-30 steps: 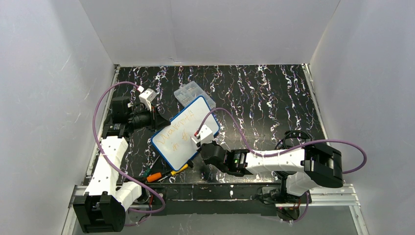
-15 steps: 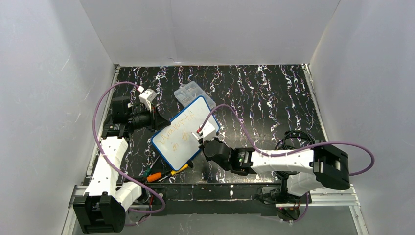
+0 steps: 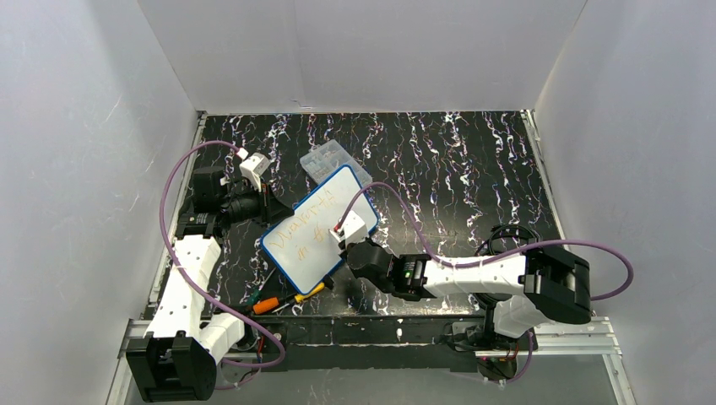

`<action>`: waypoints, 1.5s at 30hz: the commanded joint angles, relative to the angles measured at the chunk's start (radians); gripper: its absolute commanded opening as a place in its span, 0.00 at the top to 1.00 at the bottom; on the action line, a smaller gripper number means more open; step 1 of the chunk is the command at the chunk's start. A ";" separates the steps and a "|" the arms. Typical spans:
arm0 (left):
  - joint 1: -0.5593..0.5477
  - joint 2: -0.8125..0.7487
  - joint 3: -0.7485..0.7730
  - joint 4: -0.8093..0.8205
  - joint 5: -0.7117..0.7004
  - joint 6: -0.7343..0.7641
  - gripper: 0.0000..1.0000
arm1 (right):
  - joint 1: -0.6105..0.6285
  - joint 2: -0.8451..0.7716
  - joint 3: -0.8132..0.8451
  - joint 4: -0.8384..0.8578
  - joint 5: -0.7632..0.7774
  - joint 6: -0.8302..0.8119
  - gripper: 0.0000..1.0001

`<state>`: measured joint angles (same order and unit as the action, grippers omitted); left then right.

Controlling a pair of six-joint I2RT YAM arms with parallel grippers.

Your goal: Write a sentence on the whiteboard

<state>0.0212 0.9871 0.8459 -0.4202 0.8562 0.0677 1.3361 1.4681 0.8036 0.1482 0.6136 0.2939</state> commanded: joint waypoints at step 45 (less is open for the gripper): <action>-0.007 -0.022 -0.004 -0.021 0.037 0.003 1.00 | -0.028 -0.003 -0.029 0.015 -0.098 0.015 0.99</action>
<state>0.0212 0.9871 0.8459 -0.4202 0.8543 0.0673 1.2987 1.4803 0.7876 0.1726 0.5228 0.2806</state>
